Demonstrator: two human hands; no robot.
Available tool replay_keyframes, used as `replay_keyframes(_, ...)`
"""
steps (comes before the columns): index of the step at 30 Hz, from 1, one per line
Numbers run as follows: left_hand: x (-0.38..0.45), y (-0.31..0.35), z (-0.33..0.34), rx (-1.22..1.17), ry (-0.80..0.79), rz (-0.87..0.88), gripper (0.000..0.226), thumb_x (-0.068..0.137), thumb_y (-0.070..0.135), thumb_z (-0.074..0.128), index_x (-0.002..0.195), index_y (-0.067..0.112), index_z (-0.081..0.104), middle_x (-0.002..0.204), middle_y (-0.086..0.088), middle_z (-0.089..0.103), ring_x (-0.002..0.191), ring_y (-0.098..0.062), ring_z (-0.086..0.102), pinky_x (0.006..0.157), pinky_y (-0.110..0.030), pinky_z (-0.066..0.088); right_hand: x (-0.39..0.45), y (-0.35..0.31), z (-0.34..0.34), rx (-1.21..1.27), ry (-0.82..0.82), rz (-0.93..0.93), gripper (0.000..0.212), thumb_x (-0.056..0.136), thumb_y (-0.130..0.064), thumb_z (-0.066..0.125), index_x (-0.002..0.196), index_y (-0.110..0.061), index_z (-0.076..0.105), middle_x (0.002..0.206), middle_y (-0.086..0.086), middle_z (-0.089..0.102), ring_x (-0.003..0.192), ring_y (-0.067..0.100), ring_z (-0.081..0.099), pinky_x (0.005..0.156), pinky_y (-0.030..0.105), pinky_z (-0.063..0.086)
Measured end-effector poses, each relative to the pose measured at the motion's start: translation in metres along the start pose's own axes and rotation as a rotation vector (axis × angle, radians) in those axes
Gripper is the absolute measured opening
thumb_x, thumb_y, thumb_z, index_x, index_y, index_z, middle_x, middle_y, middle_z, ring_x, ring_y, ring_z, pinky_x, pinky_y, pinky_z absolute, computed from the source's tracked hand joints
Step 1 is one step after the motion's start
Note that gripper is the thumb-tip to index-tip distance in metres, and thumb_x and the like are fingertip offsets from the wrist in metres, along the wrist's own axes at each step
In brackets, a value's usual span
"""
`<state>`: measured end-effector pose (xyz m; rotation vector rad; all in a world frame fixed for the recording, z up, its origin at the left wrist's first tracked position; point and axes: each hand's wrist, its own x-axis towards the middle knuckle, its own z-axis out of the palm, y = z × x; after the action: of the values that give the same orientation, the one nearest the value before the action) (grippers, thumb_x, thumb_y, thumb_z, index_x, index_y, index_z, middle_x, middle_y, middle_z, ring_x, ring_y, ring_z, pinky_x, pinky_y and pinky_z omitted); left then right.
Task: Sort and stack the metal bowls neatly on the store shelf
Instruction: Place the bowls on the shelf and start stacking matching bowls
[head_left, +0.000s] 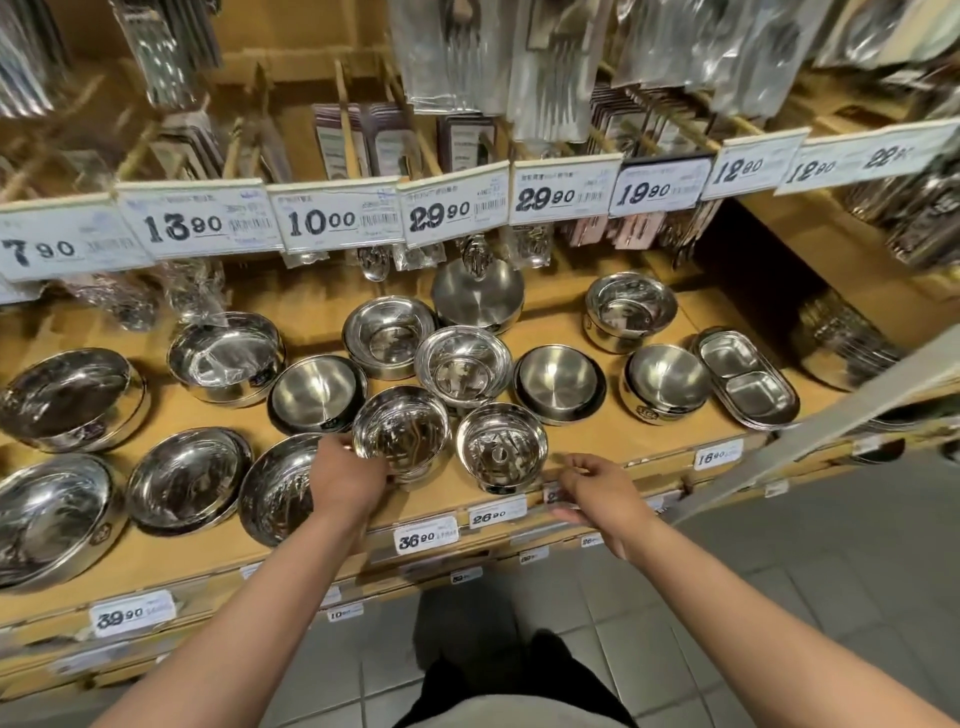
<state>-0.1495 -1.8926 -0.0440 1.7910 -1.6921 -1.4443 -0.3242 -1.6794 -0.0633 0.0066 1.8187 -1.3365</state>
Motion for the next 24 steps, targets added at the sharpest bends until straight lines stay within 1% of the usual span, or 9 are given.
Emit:
replay_keyframes(3, 0.003, 0.000, 0.003, -0.035, 0.051, -0.052, 0.039, 0.081, 0.002, 0.076, 0.114, 0.012, 0.057, 0.104, -0.011, 0.067, 0.081, -0.032, 0.073, 0.072, -0.046, 0.064, 0.001, -0.001, -0.009, -0.001, 0.017, 0.004, 0.032, 0.100, -0.007, 0.059, 0.132, -0.007, 0.060, 0.126, 0.012, 0.067, 0.112, 0.025, 0.068, 0.076, 0.035, 0.064)
replay_keyframes(6, 0.006, 0.003, 0.006, -0.100, 0.070, -0.108, 0.029, 0.080, -0.005, 0.076, 0.092, 0.015, 0.058, 0.092, -0.009, 0.066, 0.063, -0.028, 0.073, 0.052, -0.033, 0.062, 0.006, -0.004, -0.022, -0.003, 0.019, 0.004, 0.029, 0.099, -0.009, 0.061, 0.128, -0.008, 0.063, 0.119, 0.010, 0.066, 0.103, 0.023, 0.066, 0.074, 0.035, 0.064)
replay_keyframes(7, 0.007, 0.004, 0.007, -0.108, 0.072, -0.130, 0.029, 0.080, -0.006, 0.075, 0.086, 0.015, 0.057, 0.088, -0.008, 0.067, 0.058, -0.027, 0.073, 0.050, -0.033, 0.061, 0.008, -0.006, -0.026, -0.003, 0.015, 0.005, 0.028, 0.099, -0.010, 0.061, 0.126, -0.009, 0.063, 0.119, 0.010, 0.065, 0.101, 0.021, 0.065, 0.073, 0.035, 0.064)
replay_keyframes(9, 0.007, 0.007, 0.007, -0.092, 0.066, -0.169, 0.025, 0.081, -0.007, 0.074, 0.082, 0.013, 0.059, 0.085, -0.009, 0.068, 0.055, -0.027, 0.073, 0.058, -0.038, 0.064, 0.012, -0.011, -0.035, 0.010, 0.008, 0.008, 0.022, 0.100, -0.011, 0.060, 0.121, -0.012, 0.064, 0.120, 0.007, 0.064, 0.100, 0.019, 0.064, 0.068, 0.031, 0.064)
replay_keyframes(11, 0.005, 0.011, 0.006, -0.127, 0.075, -0.219, 0.022, 0.082, -0.008, 0.073, 0.085, 0.010, 0.060, 0.088, -0.011, 0.068, 0.052, -0.026, 0.071, 0.056, -0.039, 0.064, 0.017, -0.016, -0.044, 0.026, -0.002, 0.017, 0.020, 0.102, -0.011, 0.057, 0.120, -0.012, 0.064, 0.114, 0.006, 0.065, 0.096, 0.018, 0.066, 0.064, 0.028, 0.064)
replay_keyframes(14, -0.002, 0.018, 0.003, -0.221, 0.104, -0.279, 0.023, 0.085, -0.009, 0.072, 0.096, 0.007, 0.060, 0.088, -0.015, 0.066, 0.044, -0.025, 0.068, 0.036, -0.028, 0.055, 0.025, -0.023, -0.058, 0.038, -0.045, 0.036, 0.023, 0.102, -0.010, 0.056, 0.123, -0.009, 0.065, 0.106, 0.011, 0.067, 0.083, 0.020, 0.068, 0.060, 0.026, 0.063)
replay_keyframes(18, -0.015, 0.027, -0.002, -0.251, 0.149, -0.283, 0.022, 0.091, -0.004, 0.068, 0.096, 0.012, 0.055, 0.096, -0.015, 0.065, 0.062, -0.032, 0.071, 0.054, -0.037, 0.060, 0.034, -0.039, -0.066, 0.073, -0.112, 0.050, 0.020, 0.103, -0.010, 0.054, 0.121, -0.008, 0.064, 0.111, 0.015, 0.070, 0.082, 0.019, 0.075, 0.059, 0.027, 0.063)
replay_keyframes(20, -0.021, 0.033, -0.004, -0.300, 0.155, -0.265, 0.023, 0.091, -0.009, 0.064, 0.094, 0.011, 0.052, 0.097, -0.015, 0.064, 0.067, -0.033, 0.071, 0.049, -0.035, 0.059, 0.035, -0.048, -0.065, 0.089, -0.154, 0.053, 0.016, 0.102, -0.007, 0.054, 0.115, -0.009, 0.064, 0.106, 0.014, 0.069, 0.084, 0.020, 0.076, 0.057, 0.026, 0.062)
replay_keyframes(24, -0.045, 0.048, 0.001, -0.410, 0.122, -0.234, 0.031, 0.088, -0.015, 0.063, 0.091, 0.013, 0.050, 0.099, -0.014, 0.063, 0.077, -0.033, 0.070, 0.038, -0.030, 0.056, 0.030, -0.065, -0.054, 0.007, -0.286, 0.034, 0.020, 0.100, -0.008, 0.059, 0.119, -0.012, 0.065, 0.110, 0.015, 0.067, 0.110, 0.027, 0.068, 0.065, 0.028, 0.064)
